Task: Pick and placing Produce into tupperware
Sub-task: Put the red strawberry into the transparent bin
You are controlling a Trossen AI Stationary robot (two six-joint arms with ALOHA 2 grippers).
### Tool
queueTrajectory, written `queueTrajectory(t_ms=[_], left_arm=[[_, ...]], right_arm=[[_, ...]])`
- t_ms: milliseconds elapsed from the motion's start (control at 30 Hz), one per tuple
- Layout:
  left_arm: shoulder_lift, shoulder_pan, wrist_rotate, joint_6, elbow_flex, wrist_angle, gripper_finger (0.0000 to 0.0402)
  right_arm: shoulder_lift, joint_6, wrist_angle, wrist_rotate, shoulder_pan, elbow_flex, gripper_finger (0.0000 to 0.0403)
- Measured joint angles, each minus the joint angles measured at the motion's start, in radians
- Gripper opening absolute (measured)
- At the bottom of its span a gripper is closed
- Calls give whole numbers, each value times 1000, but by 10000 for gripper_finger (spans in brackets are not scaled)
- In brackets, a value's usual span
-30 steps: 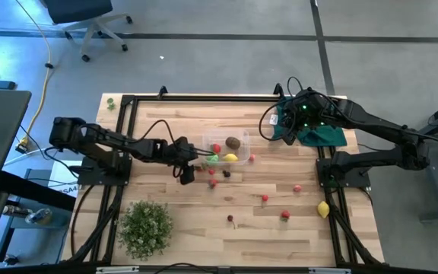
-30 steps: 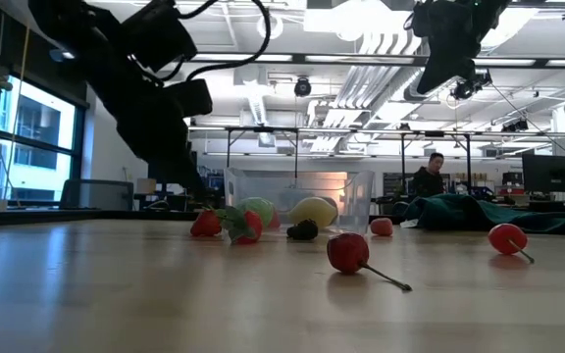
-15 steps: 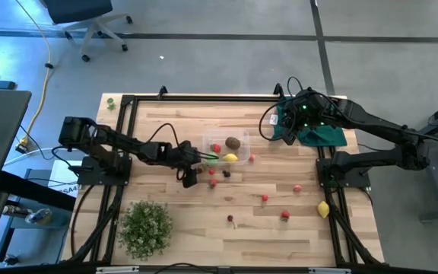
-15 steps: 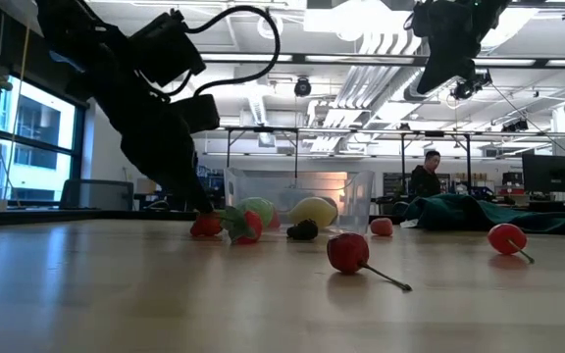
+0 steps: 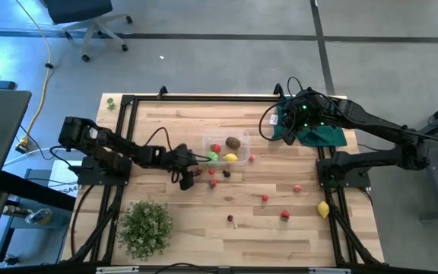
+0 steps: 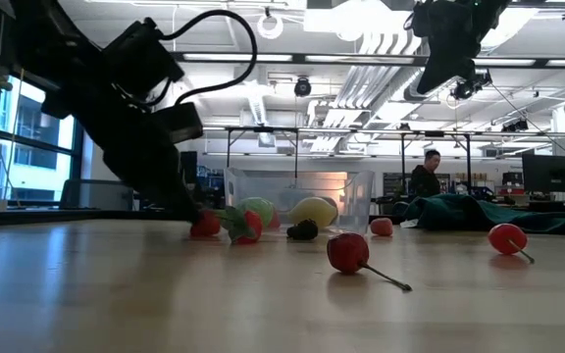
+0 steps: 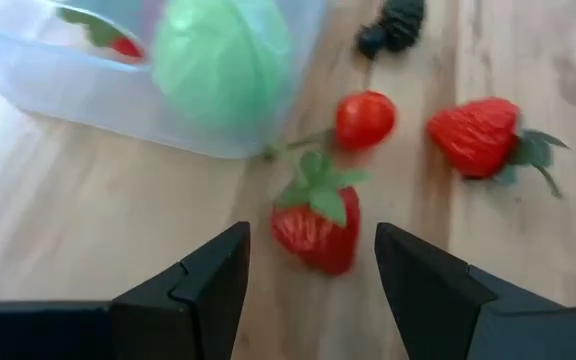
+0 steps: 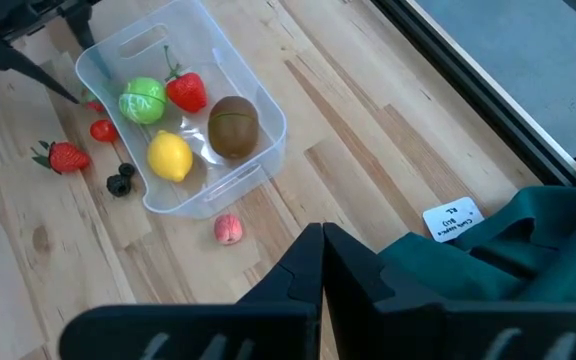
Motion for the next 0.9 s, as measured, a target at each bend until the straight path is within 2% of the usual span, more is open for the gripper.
queueTrajectory(t_ms=[367, 600, 900], left_arm=[[0, 0, -23, 20, 0, 30, 207], [69, 0, -12, 19, 0, 101, 207], [71, 0, -23, 20, 0, 126, 207]], right_arm=[[0, 0, 0, 0, 0, 0, 0], [0, 0, 0, 0, 0, 0, 0], [0, 0, 0, 0, 0, 0, 0]])
